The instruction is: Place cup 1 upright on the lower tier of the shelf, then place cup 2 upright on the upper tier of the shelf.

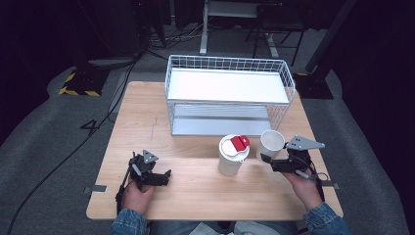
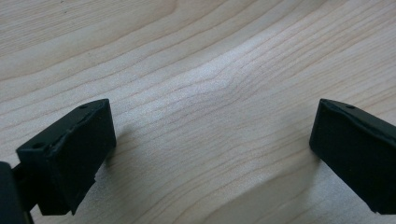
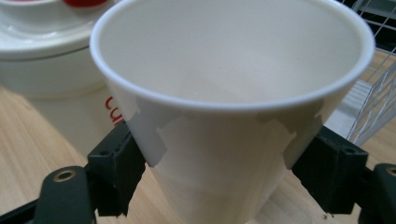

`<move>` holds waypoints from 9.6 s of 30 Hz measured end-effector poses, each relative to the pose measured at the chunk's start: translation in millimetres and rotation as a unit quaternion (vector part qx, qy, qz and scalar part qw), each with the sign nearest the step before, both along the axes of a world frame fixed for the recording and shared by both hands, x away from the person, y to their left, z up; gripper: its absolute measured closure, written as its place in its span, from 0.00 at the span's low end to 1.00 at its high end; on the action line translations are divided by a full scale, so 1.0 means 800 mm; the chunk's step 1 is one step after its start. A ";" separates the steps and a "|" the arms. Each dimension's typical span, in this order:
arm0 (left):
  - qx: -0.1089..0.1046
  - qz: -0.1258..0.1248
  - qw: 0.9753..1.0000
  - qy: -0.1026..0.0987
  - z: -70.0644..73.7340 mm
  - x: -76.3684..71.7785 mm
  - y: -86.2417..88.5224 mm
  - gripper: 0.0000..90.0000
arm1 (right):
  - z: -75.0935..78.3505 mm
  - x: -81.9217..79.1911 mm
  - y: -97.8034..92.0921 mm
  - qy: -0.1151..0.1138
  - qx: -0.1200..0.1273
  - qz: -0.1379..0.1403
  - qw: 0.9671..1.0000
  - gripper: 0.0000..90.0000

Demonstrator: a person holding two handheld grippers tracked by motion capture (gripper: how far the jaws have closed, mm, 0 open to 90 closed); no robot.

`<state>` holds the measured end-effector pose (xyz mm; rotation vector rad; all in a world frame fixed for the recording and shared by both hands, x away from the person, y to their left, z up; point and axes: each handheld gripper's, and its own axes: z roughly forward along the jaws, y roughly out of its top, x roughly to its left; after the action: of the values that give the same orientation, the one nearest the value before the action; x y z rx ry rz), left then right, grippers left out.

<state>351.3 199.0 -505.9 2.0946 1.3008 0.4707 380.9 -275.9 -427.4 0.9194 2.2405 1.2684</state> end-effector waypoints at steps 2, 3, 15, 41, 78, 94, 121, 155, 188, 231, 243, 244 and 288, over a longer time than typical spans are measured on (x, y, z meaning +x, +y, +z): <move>0.000 0.000 1.000 0.000 0.000 0.000 0.000 0.01 | 0.002 0.006 0.002 -0.002 0.003 -0.002 1.000 0.26; 0.000 0.000 1.000 0.000 0.000 0.000 0.000 0.01 | 0.002 0.006 0.002 -0.002 0.003 -0.002 1.000 0.26; -0.002 0.000 1.000 0.001 0.000 -0.001 0.000 0.01 | 0.007 0.043 0.019 -0.006 0.006 -0.011 1.000 0.26; -0.002 -0.001 1.000 0.001 0.000 -0.001 0.000 0.01 | -0.012 0.116 0.047 -0.014 0.015 -0.048 0.999 0.26; -0.002 -0.001 1.000 0.001 0.000 -0.002 0.000 0.01 | -0.052 0.164 0.093 -0.060 0.013 -0.098 0.993 0.26; -0.002 -0.001 1.000 0.001 0.000 -0.002 0.000 0.01 | -0.064 0.175 0.100 -0.047 0.006 -0.101 0.994 0.25; -0.001 -0.002 1.000 0.001 0.000 -0.002 0.000 0.01 | -0.066 0.180 0.093 -0.033 0.037 -0.100 0.994 0.05; -0.002 -0.004 1.000 0.001 0.000 0.001 -0.001 0.01 | -0.008 0.086 0.029 -0.013 0.006 -0.063 0.998 0.04; -0.001 -0.006 1.000 0.002 0.000 0.005 -0.003 0.01 | -0.016 -0.045 -0.019 0.027 0.019 0.000 0.999 0.10; 0.000 -0.010 1.000 0.000 0.000 0.001 -0.004 0.01 | -0.033 -0.010 0.071 0.031 0.022 0.148 0.988 0.00; 0.000 -0.010 1.000 0.000 0.000 0.001 -0.004 0.01 | -0.047 0.010 0.096 0.031 0.040 0.164 0.985 0.00; 0.000 -0.010 1.000 0.000 0.000 0.001 -0.004 0.01 | -0.049 0.013 0.100 0.029 0.046 0.166 0.985 0.00; 0.000 -0.010 1.000 0.000 0.000 0.001 -0.004 0.01 | -0.070 0.019 0.128 -0.007 0.081 0.146 0.986 0.11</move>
<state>352.1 196.1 -505.8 2.1056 1.2791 0.4614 396.2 -173.1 -483.7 0.6476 2.3513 1.6000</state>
